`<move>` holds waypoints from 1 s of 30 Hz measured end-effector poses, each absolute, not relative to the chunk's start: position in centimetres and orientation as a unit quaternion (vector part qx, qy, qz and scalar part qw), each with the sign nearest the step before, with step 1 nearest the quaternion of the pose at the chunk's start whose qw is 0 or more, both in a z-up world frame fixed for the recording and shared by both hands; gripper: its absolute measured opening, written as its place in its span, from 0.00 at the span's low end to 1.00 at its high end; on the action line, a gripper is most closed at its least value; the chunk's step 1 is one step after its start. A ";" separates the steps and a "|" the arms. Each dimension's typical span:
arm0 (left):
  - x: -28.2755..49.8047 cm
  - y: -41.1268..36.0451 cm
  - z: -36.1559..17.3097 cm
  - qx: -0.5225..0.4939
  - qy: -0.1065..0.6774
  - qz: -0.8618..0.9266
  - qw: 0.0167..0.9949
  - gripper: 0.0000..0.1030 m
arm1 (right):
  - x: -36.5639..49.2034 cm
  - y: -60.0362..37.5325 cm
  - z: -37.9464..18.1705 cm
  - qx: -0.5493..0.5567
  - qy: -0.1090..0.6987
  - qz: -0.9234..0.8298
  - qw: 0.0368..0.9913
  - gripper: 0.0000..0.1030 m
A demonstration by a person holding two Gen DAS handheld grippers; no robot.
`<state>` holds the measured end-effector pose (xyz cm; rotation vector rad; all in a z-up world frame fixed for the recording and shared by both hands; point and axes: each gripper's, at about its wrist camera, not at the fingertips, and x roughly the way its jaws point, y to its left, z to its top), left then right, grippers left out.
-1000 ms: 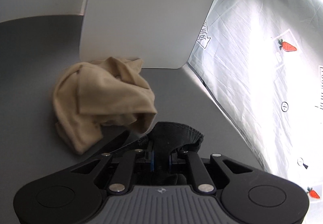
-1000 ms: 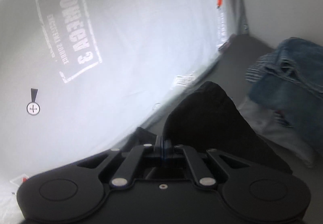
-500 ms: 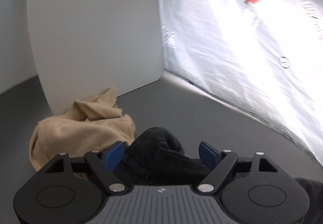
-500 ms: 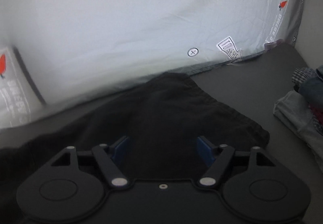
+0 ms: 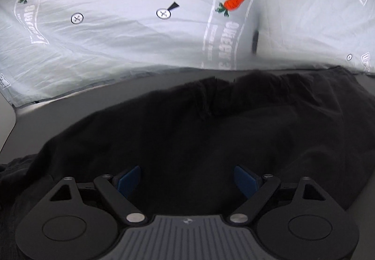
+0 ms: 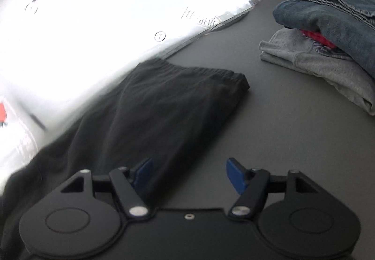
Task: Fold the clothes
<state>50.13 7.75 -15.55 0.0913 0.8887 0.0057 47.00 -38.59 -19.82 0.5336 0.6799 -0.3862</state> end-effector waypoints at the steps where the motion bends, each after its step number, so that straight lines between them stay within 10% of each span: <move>1: 50.7 8.2 -16.7 0.037 0.446 0.016 0.894 0.85 | 47.6 -39.2 -19.8 0.261 0.322 -0.191 0.890 0.70; 8: 52.6 12.8 -20.2 -0.058 0.481 0.035 0.874 0.97 | 53.1 -43.6 -21.3 0.273 0.304 -0.241 0.880 0.74; 10: 52.8 12.9 -20.3 -0.055 0.485 0.037 0.872 1.00 | 54.5 -44.3 -21.8 0.276 0.309 -0.240 0.878 0.36; 13: 53.0 13.1 -20.6 -0.044 0.487 0.036 0.871 1.00 | 56.2 -43.8 -20.9 0.227 0.324 -0.218 0.892 0.12; 19: 53.3 15.7 -20.6 -0.089 0.481 0.032 0.872 1.00 | 56.2 -40.8 -16.7 0.097 0.272 -0.190 0.938 0.11; 23: 53.1 17.0 -20.2 -0.104 0.482 0.031 0.870 1.00 | 58.4 -42.0 -21.0 0.104 0.384 -0.236 0.887 0.26; 27: 51.7 19.7 -18.4 -0.117 0.468 0.044 0.875 1.00 | 54.7 -38.5 -18.5 0.064 0.348 -0.224 0.908 0.82; 30: 49.7 22.7 -16.5 -0.138 0.432 0.059 0.889 1.00 | 50.9 -34.3 -17.2 0.067 0.341 -0.148 0.926 0.90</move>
